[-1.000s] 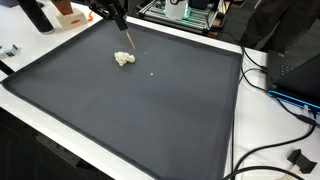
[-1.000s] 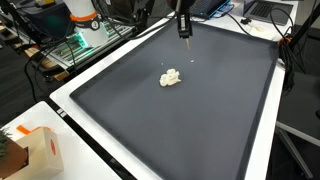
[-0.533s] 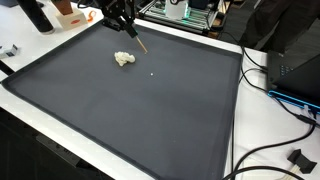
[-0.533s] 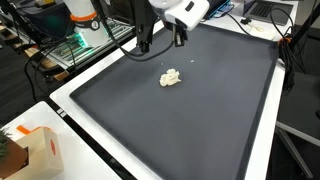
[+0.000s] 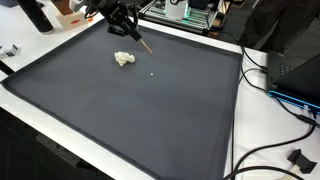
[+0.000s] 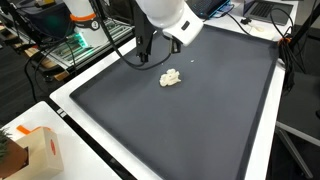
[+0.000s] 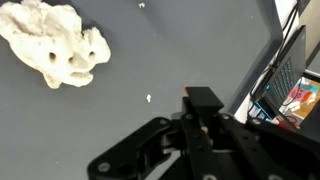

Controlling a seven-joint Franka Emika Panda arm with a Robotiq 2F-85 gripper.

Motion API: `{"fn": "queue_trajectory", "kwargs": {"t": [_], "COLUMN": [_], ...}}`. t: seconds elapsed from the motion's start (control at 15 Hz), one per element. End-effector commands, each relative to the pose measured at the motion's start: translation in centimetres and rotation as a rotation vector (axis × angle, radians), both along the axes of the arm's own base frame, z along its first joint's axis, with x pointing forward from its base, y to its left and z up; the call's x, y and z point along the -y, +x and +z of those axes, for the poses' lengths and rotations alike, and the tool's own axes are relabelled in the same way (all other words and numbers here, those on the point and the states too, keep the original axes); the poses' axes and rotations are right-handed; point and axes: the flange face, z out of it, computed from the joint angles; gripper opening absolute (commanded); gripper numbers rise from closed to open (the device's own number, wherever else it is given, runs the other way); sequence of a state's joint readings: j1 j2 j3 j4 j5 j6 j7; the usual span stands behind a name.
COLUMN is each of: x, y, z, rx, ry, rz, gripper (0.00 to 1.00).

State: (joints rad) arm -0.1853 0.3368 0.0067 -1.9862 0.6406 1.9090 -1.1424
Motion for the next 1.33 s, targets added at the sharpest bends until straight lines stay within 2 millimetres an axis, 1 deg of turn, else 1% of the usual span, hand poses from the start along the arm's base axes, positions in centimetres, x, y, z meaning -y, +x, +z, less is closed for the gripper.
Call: {"fn": "queue_trajectory", "kwargs": {"t": [0.0, 0.6, 0.93, 1.27], "x": [1.0, 2.8, 3.3, 3.5], "y": [0.1, 0.2, 0.3, 0.5], "z": [-0.8, -1.2, -1.5, -2.0], "rx": [-0.037, -0.076, -0.102, -0.135], "ry": [0.031, 0.004, 0.005, 0.004], "rz": [-0.034, -0.134, -0.177, -0.256], "gripper": [0.03, 0.03, 0.03, 0.03]}}
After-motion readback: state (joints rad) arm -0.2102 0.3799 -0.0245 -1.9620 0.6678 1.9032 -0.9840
